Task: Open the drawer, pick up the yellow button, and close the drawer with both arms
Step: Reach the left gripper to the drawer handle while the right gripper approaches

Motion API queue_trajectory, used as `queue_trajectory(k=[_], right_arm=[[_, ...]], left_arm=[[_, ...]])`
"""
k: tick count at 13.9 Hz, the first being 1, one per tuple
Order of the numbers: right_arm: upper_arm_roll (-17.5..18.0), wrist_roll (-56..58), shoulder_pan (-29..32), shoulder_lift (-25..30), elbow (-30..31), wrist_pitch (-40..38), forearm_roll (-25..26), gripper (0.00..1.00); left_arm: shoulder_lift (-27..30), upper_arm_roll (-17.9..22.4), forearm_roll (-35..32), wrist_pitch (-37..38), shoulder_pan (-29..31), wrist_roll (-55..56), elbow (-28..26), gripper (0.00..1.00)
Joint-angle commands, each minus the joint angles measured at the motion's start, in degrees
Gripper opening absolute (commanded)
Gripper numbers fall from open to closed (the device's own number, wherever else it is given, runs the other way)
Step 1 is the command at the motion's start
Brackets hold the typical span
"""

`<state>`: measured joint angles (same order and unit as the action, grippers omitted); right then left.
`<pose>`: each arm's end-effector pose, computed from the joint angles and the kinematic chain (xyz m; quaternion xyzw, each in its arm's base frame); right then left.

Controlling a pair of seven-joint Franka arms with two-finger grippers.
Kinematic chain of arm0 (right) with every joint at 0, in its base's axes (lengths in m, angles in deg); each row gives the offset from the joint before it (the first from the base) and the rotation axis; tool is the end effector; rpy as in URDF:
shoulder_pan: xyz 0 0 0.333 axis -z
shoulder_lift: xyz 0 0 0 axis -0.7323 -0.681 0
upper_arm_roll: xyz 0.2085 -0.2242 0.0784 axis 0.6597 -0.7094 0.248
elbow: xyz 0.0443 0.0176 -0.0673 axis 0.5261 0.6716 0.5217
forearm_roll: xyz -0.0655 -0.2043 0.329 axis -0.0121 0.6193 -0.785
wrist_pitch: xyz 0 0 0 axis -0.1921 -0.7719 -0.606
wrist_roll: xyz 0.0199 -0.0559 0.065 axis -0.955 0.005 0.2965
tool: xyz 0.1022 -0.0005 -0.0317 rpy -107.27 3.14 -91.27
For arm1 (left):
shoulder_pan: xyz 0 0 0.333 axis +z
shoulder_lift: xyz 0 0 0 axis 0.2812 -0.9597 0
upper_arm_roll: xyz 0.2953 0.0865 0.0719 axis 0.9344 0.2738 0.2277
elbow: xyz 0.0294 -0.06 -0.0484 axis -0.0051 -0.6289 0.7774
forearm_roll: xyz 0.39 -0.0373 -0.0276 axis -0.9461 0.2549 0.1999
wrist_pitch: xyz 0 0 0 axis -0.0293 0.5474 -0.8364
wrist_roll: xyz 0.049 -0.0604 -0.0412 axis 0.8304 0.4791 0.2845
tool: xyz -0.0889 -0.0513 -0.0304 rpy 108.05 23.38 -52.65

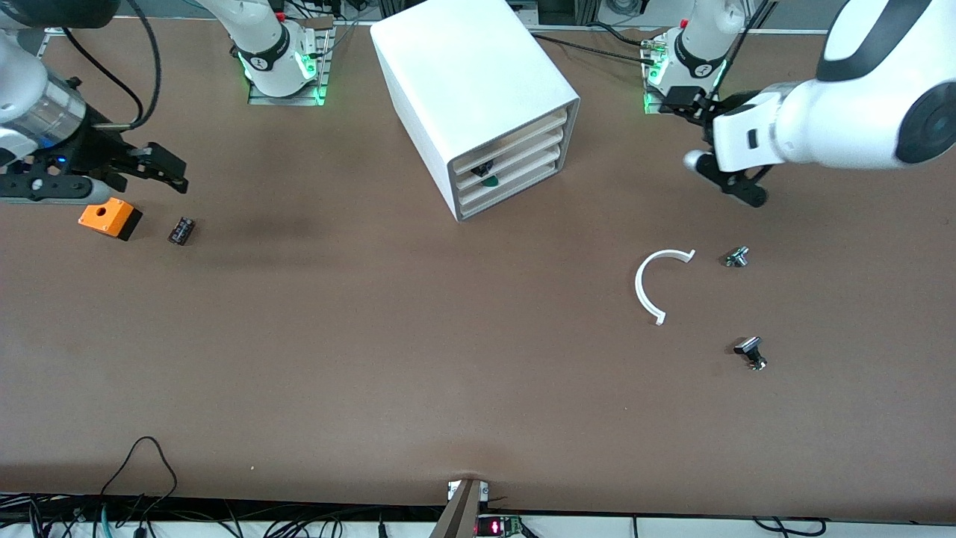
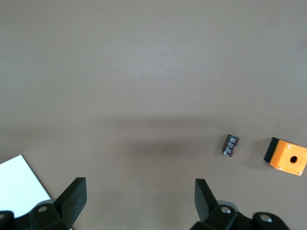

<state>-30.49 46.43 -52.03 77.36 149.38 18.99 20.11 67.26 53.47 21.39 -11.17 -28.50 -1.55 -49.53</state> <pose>0.5459 0.0687 0.5735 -0.9999 0.0044 0.0111 0.0029 0.5152 -0.1705 0.5300 0.9094 -0.1804 -0.3031 0.2204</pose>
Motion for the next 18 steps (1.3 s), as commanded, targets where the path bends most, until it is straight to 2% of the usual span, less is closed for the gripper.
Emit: queue_trajectory(k=[1, 4, 5, 8, 13, 14, 15, 18], right_arm=[[-0.25, -4.11, -2.69, -0.92, -0.62, -0.60, -1.03, 1.00], [-0.07, -8.69, -5.86, -2.41, -1.06, 0.54, -1.55, 1.00], [0.01, -9.66, -6.21, -2.76, -1.15, 1.33, -3.55, 1.00], [0.10, -12.90, -8.93, -4.09, -1.33, 3.18, -4.72, 1.00], [0.10, -18.63, -12.72, -6.54, -1.94, 3.53, -4.10, 1.00], [0.10, -20.37, -13.59, -6.72, -1.94, 3.53, -4.02, 1.00], [0.10, -21.96, -14.82, -6.81, -1.94, 3.53, -3.93, 1.00], [0.10, -25.04, -16.49, -6.72, -1.94, 2.75, -3.84, 1.00]], left_arm=[[-5.96, 0.38, 8.79, 3.62, -0.22, -1.46, 1.31, 1.00], [-6.59, 0.29, 10.04, -4.35, -1.45, -5.48, -0.17, 1.00], [-6.94, 0.29, 10.22, -6.73, -1.71, -8.46, -0.79, 1.00], [-7.38, 0.03, 14.69, -12.62, -1.80, -17.96, -7.28, 1.00], [-6.24, -5.23, 15.76, -24.93, -2.68, -21.41, -14.58, 1.00], [-4.93, -6.29, 17.67, -27.73, -2.68, -21.41, -16.95, 1.00], [-3.96, -6.82, 18.82, -30.54, -2.51, -22.28, -19.67, 0.99], [-3.69, -7.00, 20.94, -33.03, -2.42, -30.45, -22.85, 0.99]])
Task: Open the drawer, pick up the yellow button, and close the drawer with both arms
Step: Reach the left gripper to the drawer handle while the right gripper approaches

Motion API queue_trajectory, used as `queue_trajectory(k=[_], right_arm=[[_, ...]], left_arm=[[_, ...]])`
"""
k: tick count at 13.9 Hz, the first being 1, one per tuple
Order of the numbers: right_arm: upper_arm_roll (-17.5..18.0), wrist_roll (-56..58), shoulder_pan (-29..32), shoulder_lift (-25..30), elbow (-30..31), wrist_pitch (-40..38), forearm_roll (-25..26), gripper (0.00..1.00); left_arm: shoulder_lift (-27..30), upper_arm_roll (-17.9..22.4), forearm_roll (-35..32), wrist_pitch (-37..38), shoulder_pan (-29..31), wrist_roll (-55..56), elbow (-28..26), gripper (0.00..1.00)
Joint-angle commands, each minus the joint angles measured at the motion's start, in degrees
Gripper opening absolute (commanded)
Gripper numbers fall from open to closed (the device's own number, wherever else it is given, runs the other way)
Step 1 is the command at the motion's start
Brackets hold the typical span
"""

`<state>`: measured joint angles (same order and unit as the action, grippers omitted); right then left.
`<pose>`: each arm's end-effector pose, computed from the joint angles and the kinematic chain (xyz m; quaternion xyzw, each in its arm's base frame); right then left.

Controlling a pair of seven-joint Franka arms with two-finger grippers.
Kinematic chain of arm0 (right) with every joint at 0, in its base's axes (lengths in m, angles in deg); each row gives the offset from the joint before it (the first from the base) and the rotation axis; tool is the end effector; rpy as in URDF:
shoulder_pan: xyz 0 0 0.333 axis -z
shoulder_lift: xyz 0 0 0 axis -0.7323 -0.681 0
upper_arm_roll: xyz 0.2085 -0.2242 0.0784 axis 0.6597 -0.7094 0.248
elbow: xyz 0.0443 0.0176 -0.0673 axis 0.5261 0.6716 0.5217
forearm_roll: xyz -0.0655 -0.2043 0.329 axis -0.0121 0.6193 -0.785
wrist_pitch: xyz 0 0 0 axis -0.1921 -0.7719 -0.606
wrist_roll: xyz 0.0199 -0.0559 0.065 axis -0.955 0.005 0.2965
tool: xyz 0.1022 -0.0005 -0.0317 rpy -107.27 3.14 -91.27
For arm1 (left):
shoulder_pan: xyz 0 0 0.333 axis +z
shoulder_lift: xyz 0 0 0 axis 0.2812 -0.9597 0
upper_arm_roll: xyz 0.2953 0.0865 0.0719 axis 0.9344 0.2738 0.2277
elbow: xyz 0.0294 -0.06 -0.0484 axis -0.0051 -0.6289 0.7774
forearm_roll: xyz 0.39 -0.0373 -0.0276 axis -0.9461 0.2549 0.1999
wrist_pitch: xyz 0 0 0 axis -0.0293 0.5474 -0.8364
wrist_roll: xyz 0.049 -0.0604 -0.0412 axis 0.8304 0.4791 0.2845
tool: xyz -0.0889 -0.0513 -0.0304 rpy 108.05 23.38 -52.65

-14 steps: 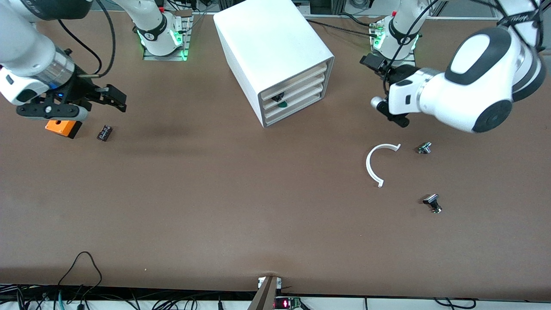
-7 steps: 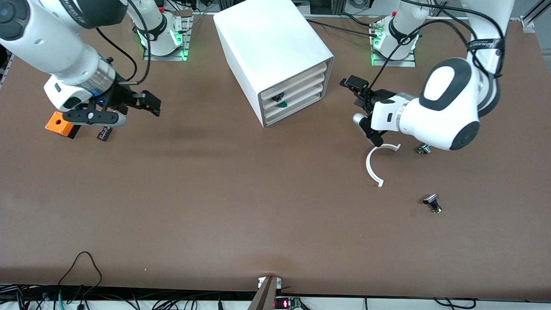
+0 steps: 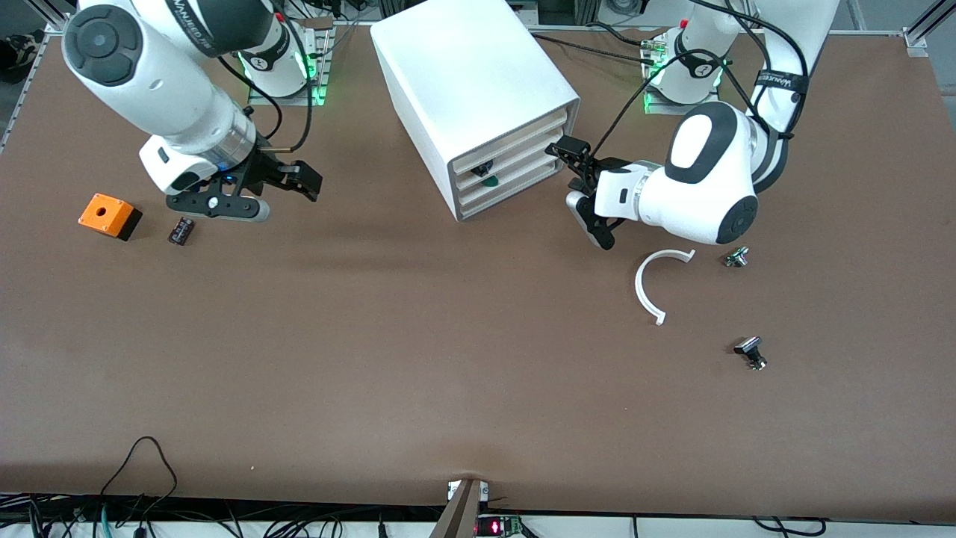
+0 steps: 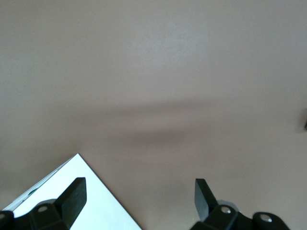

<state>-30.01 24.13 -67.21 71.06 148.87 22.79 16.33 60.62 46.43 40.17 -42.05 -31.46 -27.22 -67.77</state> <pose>0.5346 0.2303 0.5213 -0.9964 0.0693 0.0422 0.0225 0.5090 -0.2760 0.3612 0.8463 -0.2857 -0.1953 0.4050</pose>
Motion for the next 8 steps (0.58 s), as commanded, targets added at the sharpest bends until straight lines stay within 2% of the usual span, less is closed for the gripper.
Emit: queue_trajectory(k=[1, 3, 5, 6, 8], right_arm=[[-0.37, -3.70, -2.02, -0.43, -1.43, -1.14, 0.03, 1.00], [-0.29, -4.59, -2.90, -0.43, -1.60, -1.14, 0.04, 1.00], [-0.29, -4.41, -3.86, -0.43, -1.51, -1.05, -0.05, 1.00], [-0.29, -4.59, -5.26, -0.43, -1.60, -1.05, 0.03, 1.00], [-0.37, -5.02, -7.03, -0.43, -1.60, -0.87, 0.30, 1.00]], left_arm=[[3.30, -0.05, 2.25, -2.85, 0.54, -5.31, -5.75, 0.98], [4.26, -1.26, 2.34, -5.13, 0.10, -5.41, -7.42, 0.94], [5.84, -5.13, 2.34, -10.74, 0.46, -5.41, -10.76, 0.86], [6.11, -6.80, 2.34, -12.60, 0.46, -5.41, -11.64, 0.77], [6.03, -7.78, 2.34, -13.23, 0.46, -5.49, -12.00, 0.73]])
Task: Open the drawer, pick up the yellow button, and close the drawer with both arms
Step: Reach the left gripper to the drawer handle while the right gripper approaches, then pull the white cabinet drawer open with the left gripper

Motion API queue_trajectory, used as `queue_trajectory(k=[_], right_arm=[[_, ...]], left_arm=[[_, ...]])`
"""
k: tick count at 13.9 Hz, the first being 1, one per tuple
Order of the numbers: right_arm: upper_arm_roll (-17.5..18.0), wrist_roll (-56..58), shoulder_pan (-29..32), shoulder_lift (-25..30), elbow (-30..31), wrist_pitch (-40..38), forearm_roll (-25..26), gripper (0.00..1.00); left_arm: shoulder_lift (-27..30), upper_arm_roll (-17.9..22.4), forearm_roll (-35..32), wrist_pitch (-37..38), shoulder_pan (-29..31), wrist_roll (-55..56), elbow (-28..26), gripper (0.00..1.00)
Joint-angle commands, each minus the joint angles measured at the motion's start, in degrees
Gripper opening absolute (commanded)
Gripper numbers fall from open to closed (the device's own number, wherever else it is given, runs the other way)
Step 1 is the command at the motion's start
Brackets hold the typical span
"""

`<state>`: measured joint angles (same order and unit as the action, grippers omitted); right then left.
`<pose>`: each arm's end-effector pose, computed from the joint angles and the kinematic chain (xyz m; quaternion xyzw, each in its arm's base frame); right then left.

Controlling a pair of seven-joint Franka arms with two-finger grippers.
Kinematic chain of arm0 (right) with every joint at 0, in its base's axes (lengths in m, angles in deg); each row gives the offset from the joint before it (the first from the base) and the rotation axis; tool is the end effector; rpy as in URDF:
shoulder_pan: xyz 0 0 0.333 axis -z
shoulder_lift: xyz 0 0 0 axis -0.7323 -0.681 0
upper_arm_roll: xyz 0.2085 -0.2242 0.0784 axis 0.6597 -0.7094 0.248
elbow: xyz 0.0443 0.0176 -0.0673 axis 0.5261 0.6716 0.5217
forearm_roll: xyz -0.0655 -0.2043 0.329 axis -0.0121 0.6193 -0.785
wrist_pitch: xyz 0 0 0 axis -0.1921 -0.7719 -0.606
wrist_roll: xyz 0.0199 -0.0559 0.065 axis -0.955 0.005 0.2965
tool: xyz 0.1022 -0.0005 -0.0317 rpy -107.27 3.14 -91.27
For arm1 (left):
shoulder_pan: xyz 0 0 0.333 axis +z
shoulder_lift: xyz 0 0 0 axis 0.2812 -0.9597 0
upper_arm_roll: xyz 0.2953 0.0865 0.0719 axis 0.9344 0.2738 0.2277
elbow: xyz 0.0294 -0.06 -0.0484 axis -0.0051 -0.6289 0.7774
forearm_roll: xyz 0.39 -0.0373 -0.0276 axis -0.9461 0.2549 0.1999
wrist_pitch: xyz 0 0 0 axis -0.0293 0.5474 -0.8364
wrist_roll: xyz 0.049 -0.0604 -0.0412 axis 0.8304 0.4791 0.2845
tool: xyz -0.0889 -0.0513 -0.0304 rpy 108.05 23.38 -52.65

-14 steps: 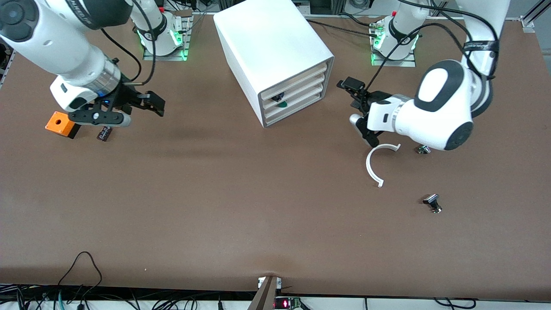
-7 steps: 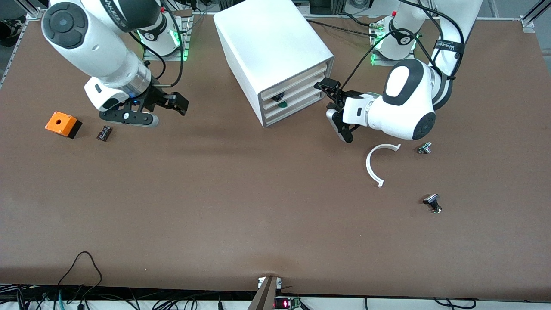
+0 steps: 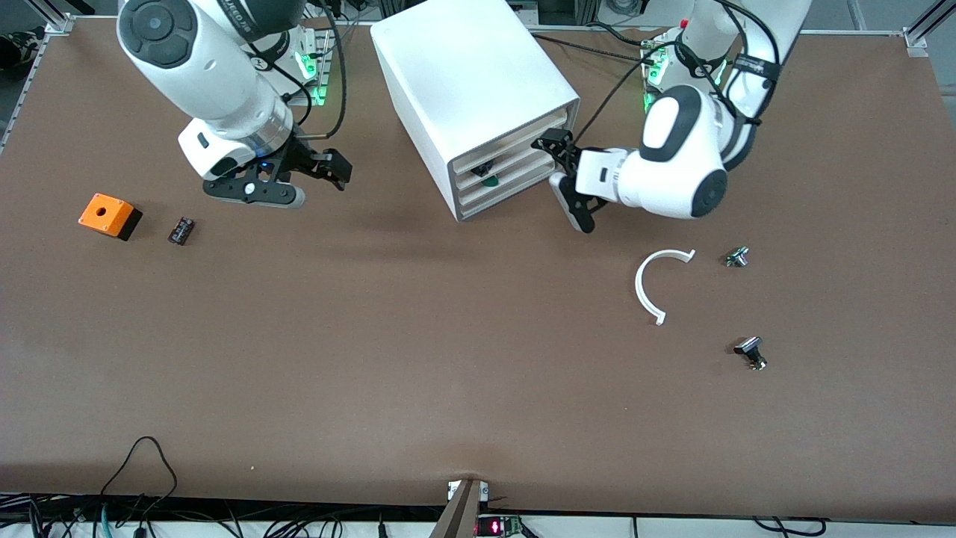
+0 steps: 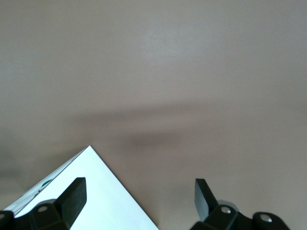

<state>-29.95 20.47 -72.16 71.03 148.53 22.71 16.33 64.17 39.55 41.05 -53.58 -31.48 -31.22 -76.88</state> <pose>0.5130 0.2764 0.5237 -0.9973 0.0575 0.0421 0.0204 0.4609 -0.3128 0.3364 0.8490 -0.3202 -0.1594 0.3889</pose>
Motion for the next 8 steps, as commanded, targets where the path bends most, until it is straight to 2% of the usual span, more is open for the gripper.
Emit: queue_trajectory(k=[1, 3, 5, 8], right_arm=[[-0.43, -2.15, -2.25, -0.48, -1.27, -0.88, 0.38, 1.00], [-0.35, -2.95, -2.77, -0.57, -1.18, -1.06, 0.73, 1.00], [-0.43, -3.39, -3.22, -0.57, -1.09, -1.67, 1.25, 1.00], [-0.43, -4.01, -3.39, -0.48, -1.53, -2.55, 2.31, 1.00]], left_arm=[[2.39, -0.99, 1.45, -1.61, 0.38, -2.02, -3.16, 0.72], [2.22, -1.08, 1.71, -1.61, 0.12, -5.61, -4.30, 0.69], [1.17, -1.08, 5.83, -1.43, 0.12, -9.13, -4.39, 0.69], [-0.34, -1.78, 8.48, -2.14, 0.11, -10.64, -4.30, 0.67]])
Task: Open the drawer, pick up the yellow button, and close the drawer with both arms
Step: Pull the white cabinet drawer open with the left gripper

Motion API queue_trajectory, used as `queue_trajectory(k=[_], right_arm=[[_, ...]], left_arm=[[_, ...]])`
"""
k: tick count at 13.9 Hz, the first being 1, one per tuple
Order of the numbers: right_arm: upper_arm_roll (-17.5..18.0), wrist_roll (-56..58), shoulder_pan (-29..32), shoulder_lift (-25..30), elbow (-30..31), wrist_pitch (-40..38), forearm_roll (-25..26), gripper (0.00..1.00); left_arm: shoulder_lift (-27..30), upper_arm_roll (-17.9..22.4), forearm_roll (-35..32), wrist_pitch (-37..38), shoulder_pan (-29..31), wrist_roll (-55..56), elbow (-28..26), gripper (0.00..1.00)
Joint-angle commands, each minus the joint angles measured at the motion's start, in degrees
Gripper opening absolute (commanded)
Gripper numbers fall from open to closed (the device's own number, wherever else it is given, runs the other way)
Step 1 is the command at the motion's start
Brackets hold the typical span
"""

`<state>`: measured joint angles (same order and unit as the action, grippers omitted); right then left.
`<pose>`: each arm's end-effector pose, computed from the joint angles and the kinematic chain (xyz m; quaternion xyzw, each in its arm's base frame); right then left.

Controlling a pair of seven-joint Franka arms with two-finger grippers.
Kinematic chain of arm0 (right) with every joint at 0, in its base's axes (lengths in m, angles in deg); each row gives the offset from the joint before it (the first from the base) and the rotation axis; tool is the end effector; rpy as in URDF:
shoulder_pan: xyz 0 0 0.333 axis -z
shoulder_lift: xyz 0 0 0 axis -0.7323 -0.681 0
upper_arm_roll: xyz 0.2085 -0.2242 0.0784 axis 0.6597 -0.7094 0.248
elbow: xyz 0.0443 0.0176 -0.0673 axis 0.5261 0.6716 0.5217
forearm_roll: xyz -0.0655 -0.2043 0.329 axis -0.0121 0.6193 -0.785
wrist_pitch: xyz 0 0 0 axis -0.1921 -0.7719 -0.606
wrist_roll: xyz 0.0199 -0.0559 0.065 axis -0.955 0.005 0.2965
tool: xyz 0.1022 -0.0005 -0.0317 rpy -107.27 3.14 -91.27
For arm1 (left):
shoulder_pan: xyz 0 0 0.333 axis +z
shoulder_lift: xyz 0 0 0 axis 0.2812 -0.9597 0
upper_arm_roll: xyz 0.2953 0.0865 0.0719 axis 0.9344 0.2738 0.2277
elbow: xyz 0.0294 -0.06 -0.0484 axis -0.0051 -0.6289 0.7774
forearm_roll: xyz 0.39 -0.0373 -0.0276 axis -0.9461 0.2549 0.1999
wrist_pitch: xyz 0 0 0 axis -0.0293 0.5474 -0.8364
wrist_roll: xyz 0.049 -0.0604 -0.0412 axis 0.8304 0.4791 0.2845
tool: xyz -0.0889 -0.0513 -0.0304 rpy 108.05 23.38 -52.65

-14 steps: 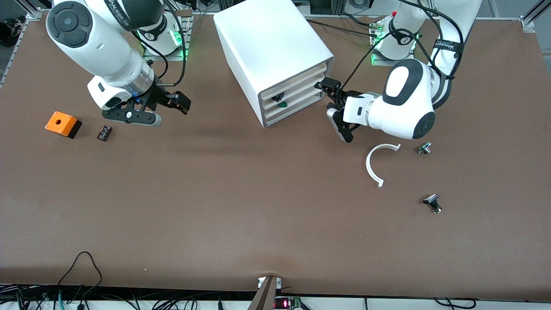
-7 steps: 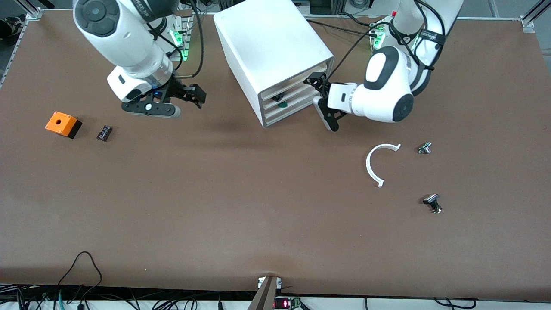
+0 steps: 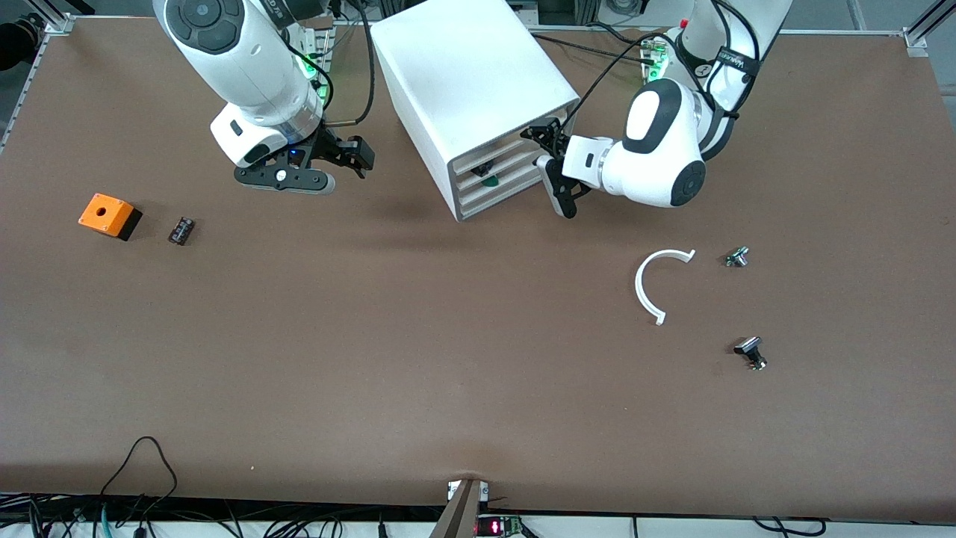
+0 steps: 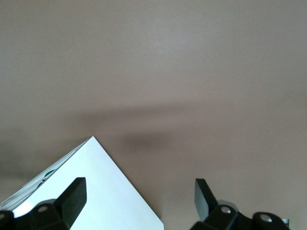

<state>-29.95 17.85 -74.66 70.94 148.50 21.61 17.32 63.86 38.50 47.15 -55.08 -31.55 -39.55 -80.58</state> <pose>0.4996 0.2963 0.5214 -0.9973 0.0565 0.0469 0.0059 0.4419 -0.3188 0.3136 0.8215 -0.3399 -0.1458 0.4340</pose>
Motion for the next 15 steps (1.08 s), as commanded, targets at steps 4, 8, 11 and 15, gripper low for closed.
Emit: queue_trajectory(k=[4, 8, 11, 15], right_arm=[[-0.43, -1.83, -0.90, -0.40, -1.94, -1.37, 2.12, 1.00], [-0.35, -2.01, -0.99, -0.92, -2.56, -1.01, 2.21, 1.00], [-0.35, -1.65, -1.52, -1.45, -2.82, -0.31, 2.12, 1.00], [-0.35, -1.83, -2.48, -6.18, -8.78, -0.40, 2.03, 1.00]], left_arm=[[0.41, -1.60, 2.39, -0.90, -0.08, -2.48, -1.83, 0.39], [0.41, -1.96, 1.78, -0.72, -0.07, -2.57, -1.74, 0.00], [0.41, -1.96, 1.34, -0.46, -0.07, -2.57, -1.65, 0.00], [-0.11, -1.87, 0.20, -0.11, 0.80, -2.31, 1.15, 0.00]])
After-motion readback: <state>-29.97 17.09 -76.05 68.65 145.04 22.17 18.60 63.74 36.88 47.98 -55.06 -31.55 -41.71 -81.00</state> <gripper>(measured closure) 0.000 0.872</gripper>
